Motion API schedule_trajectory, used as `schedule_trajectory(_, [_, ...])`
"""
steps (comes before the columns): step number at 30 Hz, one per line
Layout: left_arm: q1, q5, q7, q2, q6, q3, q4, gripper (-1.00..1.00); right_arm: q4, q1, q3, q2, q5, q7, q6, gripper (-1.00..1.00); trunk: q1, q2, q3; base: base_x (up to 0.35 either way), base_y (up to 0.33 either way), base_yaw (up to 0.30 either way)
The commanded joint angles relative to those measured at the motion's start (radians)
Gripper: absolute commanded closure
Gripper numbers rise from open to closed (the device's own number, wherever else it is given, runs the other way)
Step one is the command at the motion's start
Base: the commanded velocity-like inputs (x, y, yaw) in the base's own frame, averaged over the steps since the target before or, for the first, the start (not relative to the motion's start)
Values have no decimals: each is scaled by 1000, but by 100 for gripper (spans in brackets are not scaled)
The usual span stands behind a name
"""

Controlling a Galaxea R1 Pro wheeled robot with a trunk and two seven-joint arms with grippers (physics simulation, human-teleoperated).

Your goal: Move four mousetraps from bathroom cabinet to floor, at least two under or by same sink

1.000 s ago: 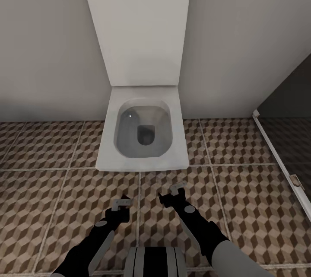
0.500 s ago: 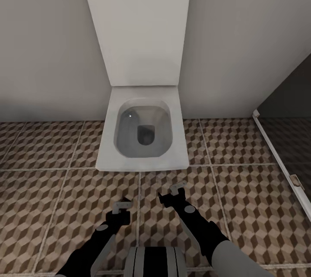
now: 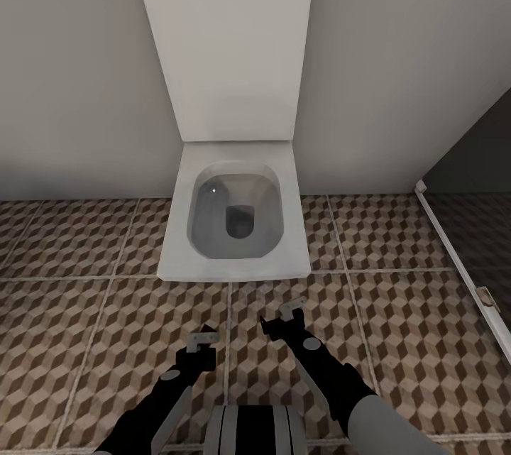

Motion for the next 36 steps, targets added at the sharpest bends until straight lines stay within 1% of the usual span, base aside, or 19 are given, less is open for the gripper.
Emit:
schedule_trajectory(1, [0,10,8,1,3,-4,-2,100,-1,-1,5,-1,-10,-4,2,-100,0,0,-1,0,0,0])
schedule_trajectory(25, [0,10,7,1,2,-4,-7,100,-1,-1,5,1,-10,-4,2,-100,0,0,-1,0,0,0])
schedule_trajectory(27, [0,10,-3,1,2,-4,-8,100,-1,-1,5,1,-10,-4,2,-100,0,0,-1,0,0,0])
schedule_trajectory(30, [0,10,-48,1,2,-4,-8,100,-1,-1,5,1,-10,-4,2,-100,0,0,-1,0,0,0])
schedule_trajectory(36, [0,10,-61,1,2,-4,-9,100,-1,-1,5,1,-10,-4,2,-100,0,0,-1,0,0,0])
